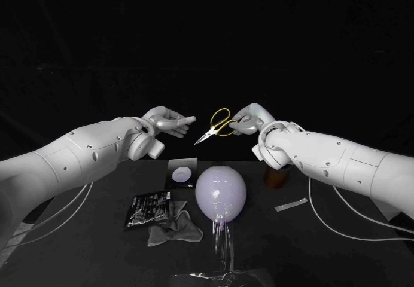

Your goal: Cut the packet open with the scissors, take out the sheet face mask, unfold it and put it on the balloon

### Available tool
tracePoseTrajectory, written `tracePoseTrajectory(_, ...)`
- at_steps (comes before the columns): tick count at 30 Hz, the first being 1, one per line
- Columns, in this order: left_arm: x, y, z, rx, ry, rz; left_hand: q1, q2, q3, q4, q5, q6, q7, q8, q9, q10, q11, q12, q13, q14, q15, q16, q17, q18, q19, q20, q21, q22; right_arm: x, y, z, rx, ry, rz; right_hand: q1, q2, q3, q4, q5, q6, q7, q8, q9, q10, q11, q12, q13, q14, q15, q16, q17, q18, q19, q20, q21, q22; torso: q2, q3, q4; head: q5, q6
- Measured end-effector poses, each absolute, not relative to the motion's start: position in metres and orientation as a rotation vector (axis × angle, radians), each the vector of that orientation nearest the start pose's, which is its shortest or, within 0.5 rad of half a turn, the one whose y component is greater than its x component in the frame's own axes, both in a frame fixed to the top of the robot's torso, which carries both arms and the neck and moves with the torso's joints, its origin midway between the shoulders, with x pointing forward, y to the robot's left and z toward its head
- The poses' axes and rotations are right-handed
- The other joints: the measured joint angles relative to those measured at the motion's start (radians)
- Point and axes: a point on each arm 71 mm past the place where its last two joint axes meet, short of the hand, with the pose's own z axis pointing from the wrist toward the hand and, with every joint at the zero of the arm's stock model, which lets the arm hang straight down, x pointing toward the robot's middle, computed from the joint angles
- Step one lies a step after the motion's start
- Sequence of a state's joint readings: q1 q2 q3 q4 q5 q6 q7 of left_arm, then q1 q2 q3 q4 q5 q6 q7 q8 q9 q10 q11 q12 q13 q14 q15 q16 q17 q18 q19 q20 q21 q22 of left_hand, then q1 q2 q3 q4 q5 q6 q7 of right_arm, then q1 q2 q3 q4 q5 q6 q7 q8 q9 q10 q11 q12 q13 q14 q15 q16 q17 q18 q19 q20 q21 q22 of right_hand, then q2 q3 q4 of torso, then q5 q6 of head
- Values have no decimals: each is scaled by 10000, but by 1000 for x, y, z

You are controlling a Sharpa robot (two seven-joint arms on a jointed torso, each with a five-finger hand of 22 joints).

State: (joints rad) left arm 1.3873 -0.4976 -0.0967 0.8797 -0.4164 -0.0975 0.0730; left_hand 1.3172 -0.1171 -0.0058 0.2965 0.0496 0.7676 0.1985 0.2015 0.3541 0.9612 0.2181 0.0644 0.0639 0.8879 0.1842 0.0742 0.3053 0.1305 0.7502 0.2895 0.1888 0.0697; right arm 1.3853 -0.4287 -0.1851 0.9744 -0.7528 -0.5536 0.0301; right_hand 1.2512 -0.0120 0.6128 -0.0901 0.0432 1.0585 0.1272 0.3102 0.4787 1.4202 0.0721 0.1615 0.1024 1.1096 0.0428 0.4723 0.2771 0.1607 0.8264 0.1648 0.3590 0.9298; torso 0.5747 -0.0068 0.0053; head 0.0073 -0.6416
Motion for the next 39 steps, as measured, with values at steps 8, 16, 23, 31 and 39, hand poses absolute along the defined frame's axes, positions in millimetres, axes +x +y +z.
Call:
tracePoseTrajectory(8, 609, 256, -132, -8197, 15963, -10653, 174, 254, -176, -12, 0, 64, -14, 0, -11, 60, -48, 111, 13, 36, -35, 97, -12, 0, 3, -3, 0, 29, 598, -220, -138, 4864, 14119, 6832, -56, 26, 0, 0, -21, 1, -2, 21, 0, 0, 0, 0, -2, 0, 0, 0, 0, -3, 0, 0, 0, 16, -6, 10, -13, -190, 27)
tracePoseTrajectory(16, 589, 278, -131, -8829, 15266, -11399, 453, 532, -239, -45, 0, 311, 52, 128, -20, 329, -107, 228, 24, 355, -154, 328, -12, 9, 339, -38, 175, 98, 592, -291, -128, 5346, 13596, 5961, -82, 1, 28, -29, 17, 1, -2, 20, 5, 1, 0, 0, -3, 0, 0, 0, 11, 87, -36, -37, -2, 43, -8, 15, -35, -535, 26)
tracePoseTrajectory(23, 570, 276, -135, -9068, 14976, -12309, 604, 683, -300, -55, 1, 398, 71, 129, -50, 400, -178, 228, 23, 470, -180, 409, -12, 242, 560, -52, 315, 140, 580, -346, -116, 5449, 13189, 5241, -106, -23, 81, -82, 16, 2, -2, 17, 15, 1, 1, 0, -3, 0, 1, 0, 22, 87, -69, -3, 63, 73, -20, 22, -51, -787, -8)
tracePoseTrajectory(31, 555, 271, -146, -9295, 14930, -12927, 676, 755, -356, -54, 0, 398, 72, 129, -65, 434, -144, 228, 22, 504, -215, 447, -12, 242, 632, -52, 351, 150, 562, -387, -109, 4775, 13215, 4470, -106, -23, 57, -112, 13, 3, -3, 49, 18, 6, 6, 0, 9, 37, -36, 0, 51, 85, -72, 0, 63, 116, -27, 8, -46, -1083, -50)
tracePoseTrajectory(39, 549, 271, -151, -9472, 14813, -13174, 696, 775, -356, -54, 1, 436, 109, 129, -67, 472, -182, 228, 21, 504, -215, 447, -13, 238, 667, -17, 390, 163, 551, -394, -118, 3843, 13757, 4067, -106, -23, 67, -123, 5, 3, -3, 61, 18, 16, 15, 0, 9, 37, -35, 0, 61, 82, -71, 0, 63, 120, -22, 18, -32, -1249, -58)
